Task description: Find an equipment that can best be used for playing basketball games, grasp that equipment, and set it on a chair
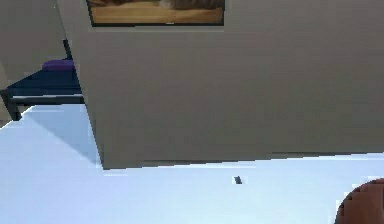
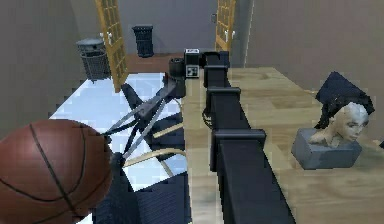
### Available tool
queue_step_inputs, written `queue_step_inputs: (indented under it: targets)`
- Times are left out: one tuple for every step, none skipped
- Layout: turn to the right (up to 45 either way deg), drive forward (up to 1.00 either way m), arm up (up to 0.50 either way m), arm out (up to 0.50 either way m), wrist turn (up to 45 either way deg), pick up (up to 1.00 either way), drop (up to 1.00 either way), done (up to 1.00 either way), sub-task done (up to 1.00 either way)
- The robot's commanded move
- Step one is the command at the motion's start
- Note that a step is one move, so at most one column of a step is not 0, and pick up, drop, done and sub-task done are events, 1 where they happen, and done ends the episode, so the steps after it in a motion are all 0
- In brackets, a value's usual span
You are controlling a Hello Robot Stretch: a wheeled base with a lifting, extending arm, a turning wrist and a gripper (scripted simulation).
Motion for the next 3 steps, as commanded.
queue_step_inputs:
  targets:
    - [0.0, 0.00, 0.00, 0.00, 45.0, 0.00, 0.00, 0.00, 0.00]
    - [0.0, 0.00, 0.00, 0.00, 45.0, 0.00, 0.00, 0.00, 0.00]
    - [0.0, 0.00, 0.00, 0.00, 36.0, 0.00, 0.00, 0.00, 0.00]
